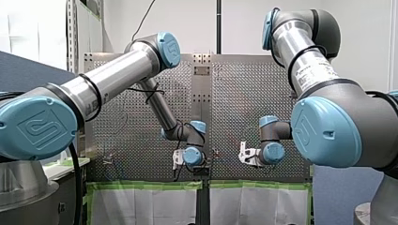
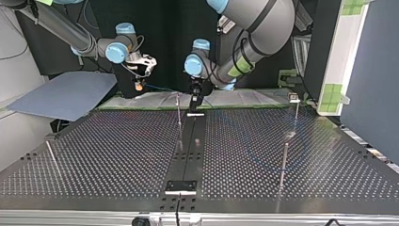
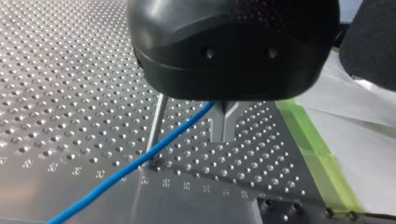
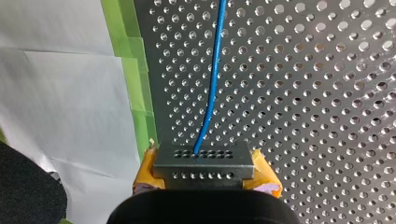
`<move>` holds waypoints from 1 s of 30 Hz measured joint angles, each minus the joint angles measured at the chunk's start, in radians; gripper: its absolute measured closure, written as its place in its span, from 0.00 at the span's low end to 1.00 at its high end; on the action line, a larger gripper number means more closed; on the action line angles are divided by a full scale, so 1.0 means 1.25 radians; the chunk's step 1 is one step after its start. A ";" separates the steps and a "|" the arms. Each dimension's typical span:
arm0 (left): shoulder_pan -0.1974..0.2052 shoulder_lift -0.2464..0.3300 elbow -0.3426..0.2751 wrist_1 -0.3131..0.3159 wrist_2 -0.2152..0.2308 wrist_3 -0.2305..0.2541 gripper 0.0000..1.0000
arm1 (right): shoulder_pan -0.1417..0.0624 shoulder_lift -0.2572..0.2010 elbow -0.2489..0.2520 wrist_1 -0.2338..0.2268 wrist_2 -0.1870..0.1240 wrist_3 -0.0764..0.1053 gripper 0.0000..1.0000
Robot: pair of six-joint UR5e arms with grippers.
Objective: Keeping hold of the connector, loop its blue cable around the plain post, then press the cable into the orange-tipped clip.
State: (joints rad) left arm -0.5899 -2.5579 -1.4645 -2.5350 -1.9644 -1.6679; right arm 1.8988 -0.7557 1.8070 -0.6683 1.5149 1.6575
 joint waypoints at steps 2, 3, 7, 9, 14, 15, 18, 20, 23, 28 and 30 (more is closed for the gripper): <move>0.003 0.000 0.002 -0.001 0.001 -0.002 1.00 | -0.001 0.000 -0.001 -0.001 -0.001 0.000 1.00; 0.004 0.000 0.004 -0.002 0.003 -0.003 1.00 | -0.001 0.000 -0.003 0.000 -0.001 0.001 1.00; 0.008 0.000 0.012 -0.008 0.012 -0.007 1.00 | -0.003 0.000 -0.014 0.009 -0.002 0.003 1.00; 0.009 0.000 0.018 -0.012 0.015 -0.009 1.00 | -0.004 0.000 -0.018 0.013 -0.003 0.003 1.00; 0.011 0.000 0.034 -0.024 0.021 -0.015 1.00 | -0.009 0.000 -0.027 0.020 -0.003 0.004 1.00; 0.011 0.000 0.037 -0.026 0.022 -0.015 1.00 | -0.010 0.000 -0.029 0.022 -0.003 0.004 1.00; 0.011 0.000 0.051 -0.037 0.025 -0.018 1.00 | -0.012 0.000 -0.036 0.028 -0.004 0.004 1.00; 0.011 0.000 0.063 -0.046 0.029 -0.021 1.00 | -0.014 0.000 -0.041 0.033 -0.004 0.004 1.00; 0.011 0.000 0.080 -0.063 0.033 -0.023 1.00 | -0.017 0.000 -0.050 0.040 -0.004 0.003 1.00; 0.011 0.000 0.105 -0.086 0.034 -0.024 1.00 | -0.020 0.000 -0.065 0.053 -0.005 0.000 1.00; 0.011 0.000 0.111 -0.092 0.034 -0.024 1.00 | -0.020 0.000 -0.069 0.054 -0.005 0.000 1.00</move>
State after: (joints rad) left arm -0.5757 -2.5577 -1.3258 -2.6504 -1.9222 -1.6980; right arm 1.8733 -0.7556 1.7207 -0.6003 1.5086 1.6576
